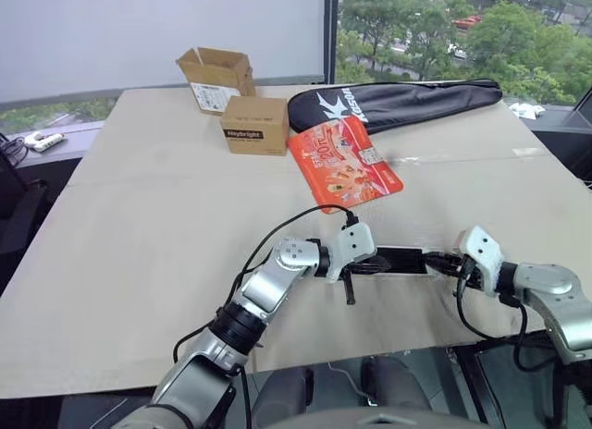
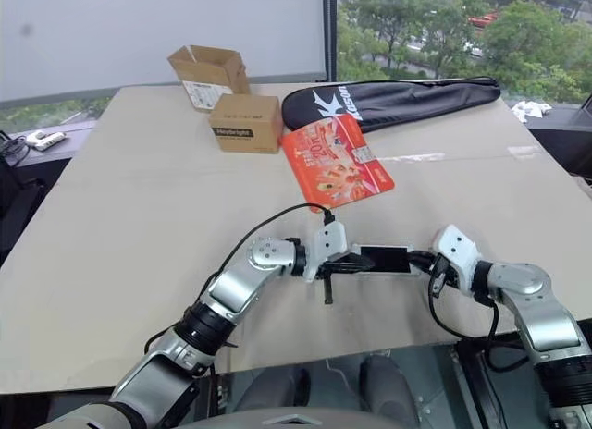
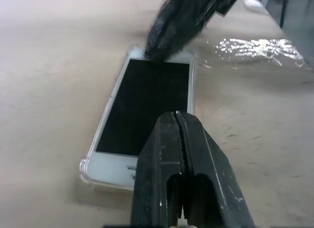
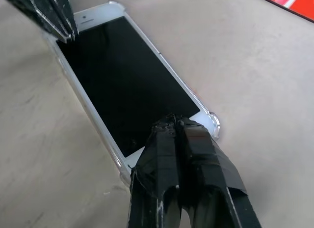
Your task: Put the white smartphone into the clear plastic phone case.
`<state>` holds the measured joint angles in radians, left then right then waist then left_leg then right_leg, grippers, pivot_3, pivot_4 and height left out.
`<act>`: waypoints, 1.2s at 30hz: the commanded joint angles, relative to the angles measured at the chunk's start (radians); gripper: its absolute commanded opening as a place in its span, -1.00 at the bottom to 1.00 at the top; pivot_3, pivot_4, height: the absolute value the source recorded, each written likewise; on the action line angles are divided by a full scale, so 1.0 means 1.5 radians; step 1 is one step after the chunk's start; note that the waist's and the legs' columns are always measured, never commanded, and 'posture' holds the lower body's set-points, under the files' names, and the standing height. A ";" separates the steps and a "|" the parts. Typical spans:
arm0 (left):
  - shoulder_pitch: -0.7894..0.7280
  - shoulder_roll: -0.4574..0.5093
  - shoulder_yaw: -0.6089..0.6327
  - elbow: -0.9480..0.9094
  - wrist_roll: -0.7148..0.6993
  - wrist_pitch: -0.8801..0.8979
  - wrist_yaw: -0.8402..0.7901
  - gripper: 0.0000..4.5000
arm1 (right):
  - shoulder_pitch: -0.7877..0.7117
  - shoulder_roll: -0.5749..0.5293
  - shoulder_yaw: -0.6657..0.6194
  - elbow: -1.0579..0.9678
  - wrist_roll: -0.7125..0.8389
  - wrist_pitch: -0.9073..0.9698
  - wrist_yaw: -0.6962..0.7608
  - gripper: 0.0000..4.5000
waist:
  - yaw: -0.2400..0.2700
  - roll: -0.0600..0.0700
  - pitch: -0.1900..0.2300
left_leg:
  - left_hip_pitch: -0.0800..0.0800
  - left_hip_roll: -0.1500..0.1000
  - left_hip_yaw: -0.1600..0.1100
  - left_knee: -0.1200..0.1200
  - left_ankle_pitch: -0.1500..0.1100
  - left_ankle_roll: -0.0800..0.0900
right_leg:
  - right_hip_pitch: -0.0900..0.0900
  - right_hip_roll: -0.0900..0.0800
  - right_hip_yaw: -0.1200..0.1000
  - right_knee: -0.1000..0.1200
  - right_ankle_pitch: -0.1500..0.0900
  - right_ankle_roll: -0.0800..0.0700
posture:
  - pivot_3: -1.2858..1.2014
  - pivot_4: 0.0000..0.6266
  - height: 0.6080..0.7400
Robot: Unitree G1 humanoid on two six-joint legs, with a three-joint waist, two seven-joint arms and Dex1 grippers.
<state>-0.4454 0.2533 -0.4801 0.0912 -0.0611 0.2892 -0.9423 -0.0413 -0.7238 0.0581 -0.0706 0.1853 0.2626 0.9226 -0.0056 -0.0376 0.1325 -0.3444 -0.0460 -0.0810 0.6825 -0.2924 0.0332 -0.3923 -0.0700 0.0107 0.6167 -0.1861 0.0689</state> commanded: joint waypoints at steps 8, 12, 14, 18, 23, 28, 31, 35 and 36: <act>-0.011 -0.007 0.004 0.010 0.002 -0.015 0.001 -1.00 | 0.061 -0.012 0.075 0.061 -0.037 0.075 0.021 -0.98 | 0.004 -0.001 -0.002 | 0.000 0.000 -0.001 0.000 0.000 0.000 | 0.000 -0.001 0.000 -0.001 0.000 0.000 | 0.03 -0.52 1.00; -0.009 -0.010 0.006 0.016 0.003 -0.026 0.007 -1.00 | 0.063 -0.005 0.057 0.057 -0.027 0.041 0.015 -0.98 | 0.006 0.000 -0.002 | -0.001 0.001 -0.002 -0.002 0.000 0.000 | 0.001 -0.001 0.000 -0.004 0.000 0.000 | 0.03 -0.52 1.00; -0.011 -0.013 0.022 0.006 -0.010 -0.029 0.011 -1.00 | 0.064 0.022 0.018 0.030 0.034 0.023 0.027 -0.98 | 0.009 0.000 -0.002 | -0.001 0.001 -0.002 -0.004 0.000 0.000 | 0.000 0.000 -0.002 -0.005 0.000 0.000 | 0.03 -0.52 1.00; 0.004 -0.001 0.091 -0.063 -0.053 -0.039 0.031 -1.00 | 0.070 0.027 -0.059 -0.038 0.122 0.000 0.059 -0.98 | 0.009 0.011 0.009 | -0.003 0.000 0.000 -0.007 0.000 0.000 | -0.004 0.000 -0.001 -0.006 0.000 0.000 | 0.03 -0.52 1.00; 0.057 0.059 0.165 -0.158 -0.105 -0.010 0.019 -0.75 | 0.066 0.007 -0.150 -0.088 0.231 0.068 0.066 -0.72 | 0.009 0.019 0.013 | -0.014 0.000 0.000 -0.009 0.001 0.000 | -0.017 0.000 -0.001 -0.005 0.004 0.000 | 0.03 -0.52 1.00; 0.146 0.136 0.232 -0.227 -0.151 0.016 0.009 0.22 | 0.103 -0.029 -0.237 -0.064 0.284 0.072 0.121 0.28 | 0.015 0.022 0.017 | -0.017 -0.001 0.000 -0.009 0.000 0.000 | -0.018 0.000 0.000 -0.007 0.004 0.000 | 0.03 -0.52 1.00; 0.209 0.186 0.268 -0.257 -0.165 0.008 -0.004 0.84 | 0.124 -0.058 -0.278 -0.040 0.289 0.040 0.176 0.92 | 0.015 0.023 0.019 | -0.018 -0.002 0.000 -0.009 -0.001 0.002 | -0.018 -0.001 0.000 -0.008 0.003 0.001 | 0.03 -0.52 1.00; 0.275 0.234 0.300 -0.298 -0.192 0.020 -0.019 0.98 | 0.124 -0.091 -0.292 0.005 0.255 -0.005 0.210 1.00 | 0.013 0.024 0.022 | -0.018 -0.002 0.002 -0.009 -0.001 0.003 | -0.018 -0.002 0.001 -0.008 0.002 -0.001 | 0.03 -0.52 1.00; 0.290 0.241 0.307 -0.307 -0.197 0.024 -0.016 0.98 | 0.122 -0.098 -0.288 0.020 0.242 -0.020 0.218 1.00 | 0.013 0.024 0.023 | -0.018 -0.002 0.002 -0.009 -0.001 0.003 | -0.018 -0.002 0.001 -0.008 0.001 -0.002 | 0.03 -0.52 1.00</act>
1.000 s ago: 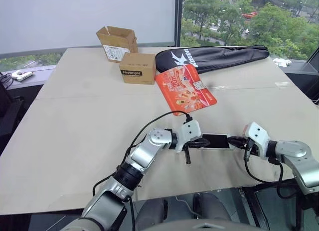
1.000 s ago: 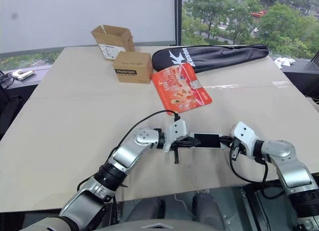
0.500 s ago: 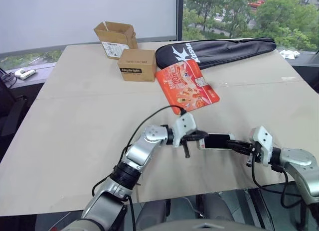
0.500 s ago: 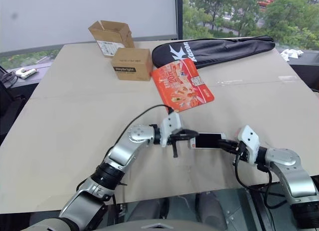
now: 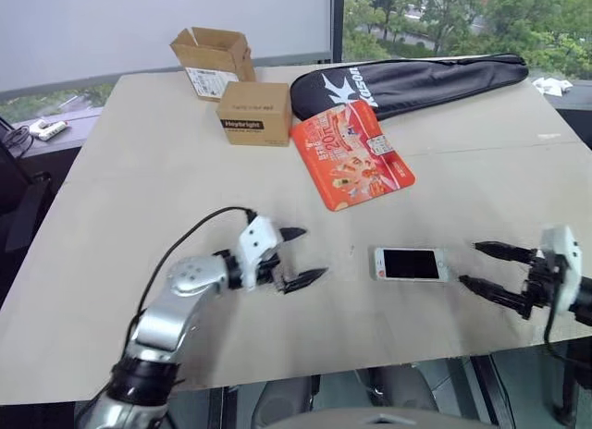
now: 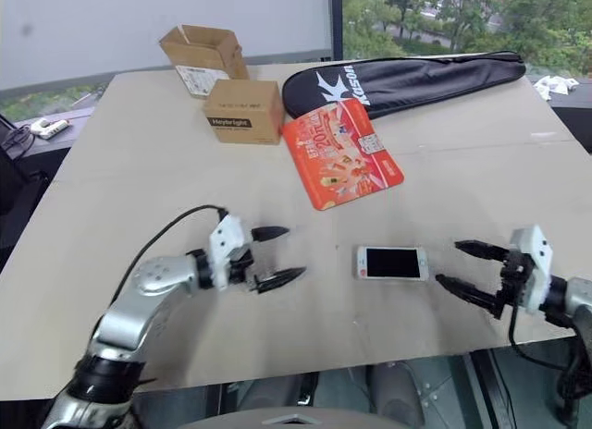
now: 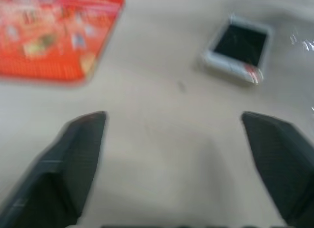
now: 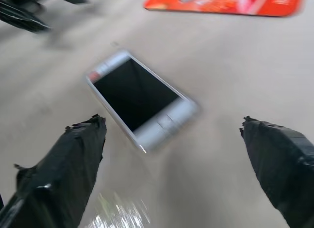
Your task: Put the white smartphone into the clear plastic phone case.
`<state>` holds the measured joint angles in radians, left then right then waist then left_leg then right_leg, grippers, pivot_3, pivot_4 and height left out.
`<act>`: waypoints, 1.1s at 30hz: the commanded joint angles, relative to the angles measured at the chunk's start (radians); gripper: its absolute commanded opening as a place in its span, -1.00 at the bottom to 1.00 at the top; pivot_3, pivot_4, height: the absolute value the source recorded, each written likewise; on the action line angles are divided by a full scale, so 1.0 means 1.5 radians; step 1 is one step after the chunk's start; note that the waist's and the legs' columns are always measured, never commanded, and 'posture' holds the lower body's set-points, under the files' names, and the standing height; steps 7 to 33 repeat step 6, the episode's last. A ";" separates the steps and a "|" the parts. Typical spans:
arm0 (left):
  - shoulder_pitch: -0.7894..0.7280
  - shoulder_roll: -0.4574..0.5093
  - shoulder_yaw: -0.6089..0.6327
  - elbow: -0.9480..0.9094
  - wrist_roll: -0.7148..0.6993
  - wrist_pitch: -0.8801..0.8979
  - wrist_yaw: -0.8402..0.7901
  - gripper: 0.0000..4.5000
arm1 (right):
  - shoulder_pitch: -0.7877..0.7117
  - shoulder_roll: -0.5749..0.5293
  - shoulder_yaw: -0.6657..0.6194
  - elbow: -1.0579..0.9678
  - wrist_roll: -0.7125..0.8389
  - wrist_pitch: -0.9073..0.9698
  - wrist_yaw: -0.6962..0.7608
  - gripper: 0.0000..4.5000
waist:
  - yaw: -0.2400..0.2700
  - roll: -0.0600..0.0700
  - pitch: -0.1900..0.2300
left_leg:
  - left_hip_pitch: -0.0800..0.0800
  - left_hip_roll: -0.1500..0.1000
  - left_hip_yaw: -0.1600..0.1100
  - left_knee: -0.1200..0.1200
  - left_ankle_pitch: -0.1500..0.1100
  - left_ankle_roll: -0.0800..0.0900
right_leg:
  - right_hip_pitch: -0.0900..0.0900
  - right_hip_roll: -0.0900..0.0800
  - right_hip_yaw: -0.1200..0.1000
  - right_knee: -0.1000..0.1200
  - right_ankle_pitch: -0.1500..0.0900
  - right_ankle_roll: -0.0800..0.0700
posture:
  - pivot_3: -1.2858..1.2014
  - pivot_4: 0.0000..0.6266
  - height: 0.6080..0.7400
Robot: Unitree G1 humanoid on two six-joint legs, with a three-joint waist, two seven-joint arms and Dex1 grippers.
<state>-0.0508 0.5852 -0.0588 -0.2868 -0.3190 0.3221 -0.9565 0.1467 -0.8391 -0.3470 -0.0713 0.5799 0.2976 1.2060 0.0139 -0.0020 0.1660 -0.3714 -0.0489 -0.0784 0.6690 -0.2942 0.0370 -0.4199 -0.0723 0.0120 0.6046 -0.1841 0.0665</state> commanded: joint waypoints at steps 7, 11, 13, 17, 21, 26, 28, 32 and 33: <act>0.053 0.037 0.029 -0.078 -0.020 0.006 0.018 0.98 | -0.045 -0.022 0.008 0.120 -0.059 -0.105 0.059 1.00 | 0.000 0.000 0.001 | 0.003 0.001 0.001 0.001 0.000 0.000 | 0.001 0.001 0.001 0.002 -0.001 0.001 | 0.03 -0.52 1.00; 0.053 0.037 0.029 -0.078 -0.020 0.006 0.018 0.98 | -0.045 -0.022 0.008 0.120 -0.059 -0.105 0.059 1.00 | 0.000 0.000 0.001 | 0.003 0.001 0.001 0.001 0.000 0.000 | 0.001 0.001 0.001 0.002 -0.001 0.001 | 0.03 -0.52 1.00; 0.053 0.037 0.029 -0.078 -0.020 0.006 0.018 0.98 | -0.045 -0.022 0.008 0.120 -0.059 -0.105 0.059 1.00 | 0.000 0.000 0.001 | 0.003 0.001 0.001 0.001 0.000 0.000 | 0.001 0.001 0.001 0.002 -0.001 0.001 | 0.03 -0.52 1.00; 0.053 0.037 0.029 -0.078 -0.020 0.006 0.018 0.98 | -0.045 -0.022 0.008 0.120 -0.059 -0.105 0.059 1.00 | 0.000 0.000 0.001 | 0.003 0.001 0.001 0.001 0.000 0.000 | 0.001 0.001 0.001 0.002 -0.001 0.001 | 0.03 -0.52 1.00; 0.053 0.037 0.029 -0.078 -0.020 0.006 0.018 0.98 | -0.045 -0.022 0.008 0.120 -0.059 -0.105 0.059 1.00 | 0.000 0.000 0.001 | 0.003 0.001 0.001 0.001 0.000 0.000 | 0.001 0.001 0.001 0.002 -0.001 0.001 | 0.03 -0.52 1.00; 0.053 0.037 0.029 -0.078 -0.020 0.006 0.018 0.98 | -0.045 -0.022 0.008 0.120 -0.059 -0.105 0.059 1.00 | 0.000 0.000 0.001 | 0.003 0.001 0.001 0.001 0.000 0.000 | 0.001 0.001 0.001 0.002 -0.001 0.001 | 0.03 -0.52 1.00; 0.053 0.037 0.029 -0.078 -0.020 0.006 0.018 0.98 | -0.045 -0.022 0.008 0.120 -0.059 -0.105 0.059 1.00 | 0.000 0.000 0.001 | 0.003 0.001 0.001 0.001 0.000 0.000 | 0.001 0.001 0.001 0.002 -0.001 0.001 | 0.03 -0.52 1.00; 0.053 0.037 0.029 -0.078 -0.020 0.006 0.018 0.98 | -0.045 -0.022 0.008 0.120 -0.059 -0.105 0.059 1.00 | 0.000 0.000 0.001 | 0.003 0.001 0.001 0.001 0.000 0.000 | 0.001 0.001 0.001 0.002 -0.001 0.001 | 0.03 -0.52 1.00; 0.053 0.037 0.029 -0.078 -0.020 0.006 0.018 0.98 | -0.045 -0.022 0.008 0.120 -0.059 -0.105 0.059 1.00 | 0.000 0.000 0.001 | 0.003 0.001 0.001 0.001 0.000 0.000 | 0.001 0.001 0.001 0.002 -0.001 0.001 | 0.03 -0.52 1.00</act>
